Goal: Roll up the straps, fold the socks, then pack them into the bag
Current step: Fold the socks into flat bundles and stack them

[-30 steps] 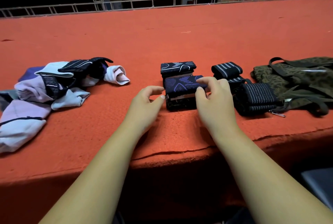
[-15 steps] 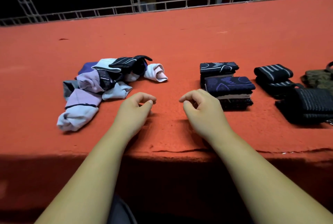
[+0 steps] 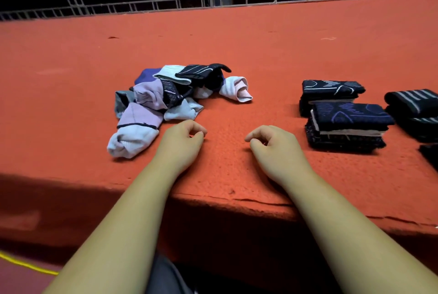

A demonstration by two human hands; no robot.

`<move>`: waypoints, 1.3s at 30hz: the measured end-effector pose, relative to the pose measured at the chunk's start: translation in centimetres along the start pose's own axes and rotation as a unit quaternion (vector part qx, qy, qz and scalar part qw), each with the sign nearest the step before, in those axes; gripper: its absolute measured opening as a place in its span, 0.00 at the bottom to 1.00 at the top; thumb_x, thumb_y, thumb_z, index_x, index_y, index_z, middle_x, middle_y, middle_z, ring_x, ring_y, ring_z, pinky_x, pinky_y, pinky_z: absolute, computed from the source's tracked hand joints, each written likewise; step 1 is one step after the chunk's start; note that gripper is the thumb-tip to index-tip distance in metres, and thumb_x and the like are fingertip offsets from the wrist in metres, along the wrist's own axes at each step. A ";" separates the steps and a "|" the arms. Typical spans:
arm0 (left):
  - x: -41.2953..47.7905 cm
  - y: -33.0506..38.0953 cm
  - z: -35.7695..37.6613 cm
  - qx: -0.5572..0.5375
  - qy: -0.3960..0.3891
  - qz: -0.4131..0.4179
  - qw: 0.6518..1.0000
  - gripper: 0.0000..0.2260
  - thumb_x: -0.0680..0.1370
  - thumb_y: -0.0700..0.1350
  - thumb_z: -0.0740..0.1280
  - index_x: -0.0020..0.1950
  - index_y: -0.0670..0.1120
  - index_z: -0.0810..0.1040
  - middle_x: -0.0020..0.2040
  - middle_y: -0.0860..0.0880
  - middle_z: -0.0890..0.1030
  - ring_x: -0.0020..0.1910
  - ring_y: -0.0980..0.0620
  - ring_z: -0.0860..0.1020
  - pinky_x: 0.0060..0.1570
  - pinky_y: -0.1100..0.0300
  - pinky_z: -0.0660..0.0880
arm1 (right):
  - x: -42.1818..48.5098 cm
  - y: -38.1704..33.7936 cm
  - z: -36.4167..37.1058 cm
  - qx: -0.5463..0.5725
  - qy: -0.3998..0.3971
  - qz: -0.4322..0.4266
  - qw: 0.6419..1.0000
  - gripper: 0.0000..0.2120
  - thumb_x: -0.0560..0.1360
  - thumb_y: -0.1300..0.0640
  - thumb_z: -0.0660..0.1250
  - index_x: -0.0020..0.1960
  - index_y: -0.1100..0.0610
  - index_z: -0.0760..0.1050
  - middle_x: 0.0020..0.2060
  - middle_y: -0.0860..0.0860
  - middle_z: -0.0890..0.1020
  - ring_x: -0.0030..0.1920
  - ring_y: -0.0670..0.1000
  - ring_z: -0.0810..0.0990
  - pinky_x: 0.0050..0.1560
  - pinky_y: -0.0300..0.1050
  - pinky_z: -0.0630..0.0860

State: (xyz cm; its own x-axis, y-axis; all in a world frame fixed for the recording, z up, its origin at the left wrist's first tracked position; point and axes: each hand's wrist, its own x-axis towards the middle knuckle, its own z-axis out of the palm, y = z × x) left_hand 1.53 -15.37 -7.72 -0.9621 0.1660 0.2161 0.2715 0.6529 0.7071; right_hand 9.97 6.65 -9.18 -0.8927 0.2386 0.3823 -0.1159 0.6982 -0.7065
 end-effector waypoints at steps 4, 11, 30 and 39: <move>0.2 0.0 0.4 0.042 -0.019 0.013 0.999 0.06 0.81 0.43 0.68 0.52 0.52 0.84 0.49 0.57 0.84 0.47 0.57 0.78 0.47 0.63 0.67 | 0.1 0.3 0.1 -0.022 -0.021 -0.001 1.000 0.09 0.76 0.60 0.68 0.47 0.48 0.85 0.47 0.43 0.85 0.52 0.47 0.81 0.58 0.45 0.75; -0.6 0.3 -0.6 0.088 -0.015 0.053 0.995 0.07 0.81 0.43 0.68 0.56 0.50 0.85 0.52 0.54 0.84 0.51 0.53 0.80 0.53 0.60 0.71 | -0.3 0.3 -0.1 -0.026 -0.041 -0.011 0.999 0.10 0.76 0.60 0.67 0.47 0.45 0.83 0.48 0.43 0.84 0.52 0.47 0.80 0.59 0.45 0.75; -3.0 -4.3 -6.9 0.353 0.090 -0.076 0.928 0.16 0.77 0.38 0.64 0.63 0.51 0.79 0.62 0.45 0.76 0.61 0.39 0.72 0.54 0.47 0.68 | -0.8 -0.3 -0.3 -0.022 -0.048 -0.024 0.998 0.10 0.77 0.61 0.68 0.47 0.47 0.85 0.47 0.41 0.84 0.50 0.45 0.80 0.57 0.44 0.74; -4.4 0.5 -4.5 -0.143 -0.002 0.101 0.984 0.23 0.76 0.35 0.71 0.67 0.57 0.81 0.61 0.54 0.84 0.61 0.54 0.81 0.62 0.56 0.76 | -1.1 -0.6 -1.5 0.121 -0.003 0.007 0.993 0.13 0.80 0.57 0.70 0.60 0.42 0.83 0.47 0.41 0.83 0.44 0.42 0.80 0.52 0.46 0.80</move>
State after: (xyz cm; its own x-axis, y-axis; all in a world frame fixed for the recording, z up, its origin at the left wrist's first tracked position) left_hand 6.05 -19.11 -5.29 -0.8877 0.2743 0.3697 0.4524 0.3709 0.8110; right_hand 11.66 6.98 -8.33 -0.8971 0.2432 0.3689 -0.2043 0.5121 -0.8343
